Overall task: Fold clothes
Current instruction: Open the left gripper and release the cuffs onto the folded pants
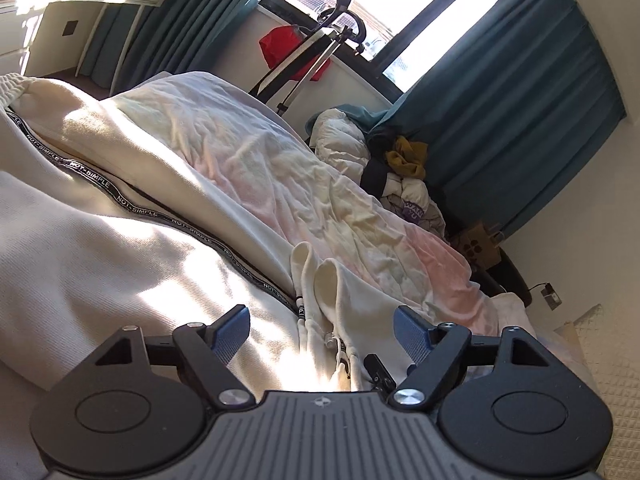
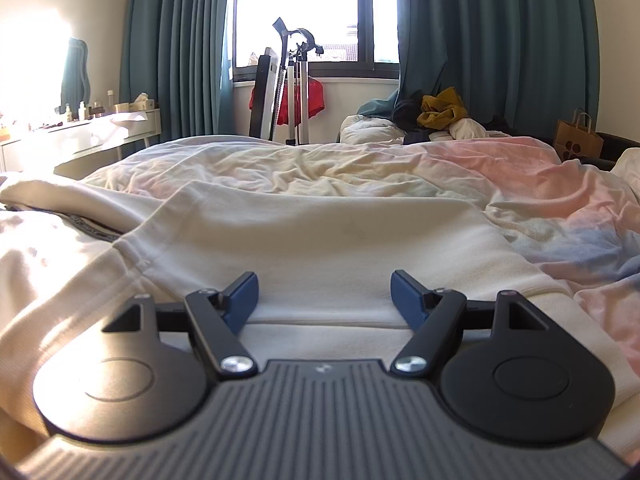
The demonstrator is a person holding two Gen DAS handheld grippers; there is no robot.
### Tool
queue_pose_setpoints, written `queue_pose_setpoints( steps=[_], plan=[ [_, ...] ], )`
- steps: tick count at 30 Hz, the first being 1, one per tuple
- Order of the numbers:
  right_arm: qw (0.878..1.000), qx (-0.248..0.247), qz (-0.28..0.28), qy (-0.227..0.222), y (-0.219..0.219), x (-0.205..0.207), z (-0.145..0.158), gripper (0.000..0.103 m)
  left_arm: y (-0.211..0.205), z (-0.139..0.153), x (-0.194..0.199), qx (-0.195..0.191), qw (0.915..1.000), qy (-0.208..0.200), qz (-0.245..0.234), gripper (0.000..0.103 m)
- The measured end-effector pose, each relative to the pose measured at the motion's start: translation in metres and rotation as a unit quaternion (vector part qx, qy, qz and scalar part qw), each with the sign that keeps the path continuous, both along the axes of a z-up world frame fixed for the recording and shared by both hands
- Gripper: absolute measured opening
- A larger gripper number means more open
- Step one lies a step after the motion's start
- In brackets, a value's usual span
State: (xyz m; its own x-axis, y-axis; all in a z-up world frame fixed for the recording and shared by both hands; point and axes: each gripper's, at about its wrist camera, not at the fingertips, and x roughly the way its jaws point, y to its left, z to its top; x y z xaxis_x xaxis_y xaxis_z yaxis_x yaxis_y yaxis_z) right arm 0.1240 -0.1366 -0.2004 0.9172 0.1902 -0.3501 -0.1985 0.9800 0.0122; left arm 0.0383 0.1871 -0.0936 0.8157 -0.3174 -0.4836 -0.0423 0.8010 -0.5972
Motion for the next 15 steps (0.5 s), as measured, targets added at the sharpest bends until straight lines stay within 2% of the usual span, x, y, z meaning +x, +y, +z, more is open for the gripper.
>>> queue_pose_setpoints(
  steps=[6, 15],
  plan=[
    [1.0, 0.001, 0.001, 0.003, 0.0, 0.002, -0.001, 0.076, -0.006, -0.015, 0.017, 0.008, 0.9997, 0.021, -0.008, 0.081],
    [1.0, 0.004, 0.0, 0.001, 0.0, 0.001, -0.002, 0.076, -0.013, -0.019, 0.026, 0.018, 0.9996, 0.017, -0.012, 0.081]
  ],
)
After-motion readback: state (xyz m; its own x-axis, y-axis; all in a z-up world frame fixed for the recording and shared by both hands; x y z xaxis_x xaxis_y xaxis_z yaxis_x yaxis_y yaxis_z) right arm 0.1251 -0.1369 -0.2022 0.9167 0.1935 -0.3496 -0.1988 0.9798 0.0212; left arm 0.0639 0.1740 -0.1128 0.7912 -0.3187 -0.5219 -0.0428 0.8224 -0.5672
